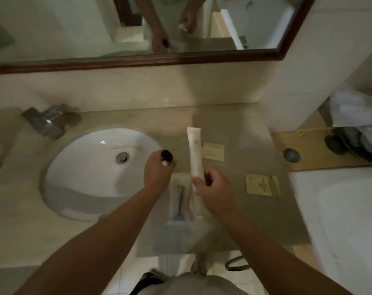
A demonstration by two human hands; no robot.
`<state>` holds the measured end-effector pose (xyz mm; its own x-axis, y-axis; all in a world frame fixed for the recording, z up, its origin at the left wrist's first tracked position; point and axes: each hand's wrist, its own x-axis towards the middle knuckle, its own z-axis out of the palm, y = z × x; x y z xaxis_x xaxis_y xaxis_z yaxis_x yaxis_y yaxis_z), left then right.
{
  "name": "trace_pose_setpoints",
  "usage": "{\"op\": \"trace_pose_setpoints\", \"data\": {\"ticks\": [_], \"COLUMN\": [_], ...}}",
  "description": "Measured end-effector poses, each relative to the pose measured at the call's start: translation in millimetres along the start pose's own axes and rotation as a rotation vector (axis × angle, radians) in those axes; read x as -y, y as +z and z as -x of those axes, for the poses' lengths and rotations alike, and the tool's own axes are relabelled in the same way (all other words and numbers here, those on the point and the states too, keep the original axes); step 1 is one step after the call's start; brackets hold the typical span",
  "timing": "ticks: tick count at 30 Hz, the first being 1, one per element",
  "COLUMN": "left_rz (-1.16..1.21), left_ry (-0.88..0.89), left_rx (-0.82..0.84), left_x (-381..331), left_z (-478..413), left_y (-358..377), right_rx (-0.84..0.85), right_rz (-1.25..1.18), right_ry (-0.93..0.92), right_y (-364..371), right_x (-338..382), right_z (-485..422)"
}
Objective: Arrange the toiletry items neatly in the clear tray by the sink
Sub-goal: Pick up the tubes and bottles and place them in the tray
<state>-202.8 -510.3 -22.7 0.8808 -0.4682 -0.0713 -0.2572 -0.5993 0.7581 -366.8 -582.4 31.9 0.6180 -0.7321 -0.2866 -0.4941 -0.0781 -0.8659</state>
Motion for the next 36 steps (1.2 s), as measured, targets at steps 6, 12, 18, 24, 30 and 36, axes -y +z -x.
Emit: {"op": "trace_pose_setpoints", "data": {"ticks": [6, 12, 18, 24, 30, 36], "left_rz": [0.039, 0.106, 0.124, 0.066, 0.079, 0.100], "left_ry": [-0.103, -0.278, -0.405, -0.439, -0.408, -0.352], "left_rx": [-0.203, -0.396, -0.520, -0.489, -0.346, -0.073], "left_x": [55.9, 154.6, 255.6, 309.9, 330.3, 345.7], "left_z": [34.5, 105.9, 178.9, 185.7, 124.1, 45.0], "left_y": [-120.3, -271.1, -394.0, -461.2, -495.1, -545.3], "right_rx": [0.253, 0.536, 0.673, 0.677, 0.581, 0.547], "right_rz": [0.000, 0.134, 0.157, 0.168, 0.158, 0.079], "right_ry": [-0.245, -0.401, -0.390, -0.304, -0.262, -0.242], "right_y": [104.1, 247.1, 387.4, 452.7, 477.6, 510.0], "right_x": [75.0, 136.2, 167.7, 182.5, 198.5, 217.2], "right_z": [14.7, 82.2, 172.5, 199.8, 157.8, 109.6]}}
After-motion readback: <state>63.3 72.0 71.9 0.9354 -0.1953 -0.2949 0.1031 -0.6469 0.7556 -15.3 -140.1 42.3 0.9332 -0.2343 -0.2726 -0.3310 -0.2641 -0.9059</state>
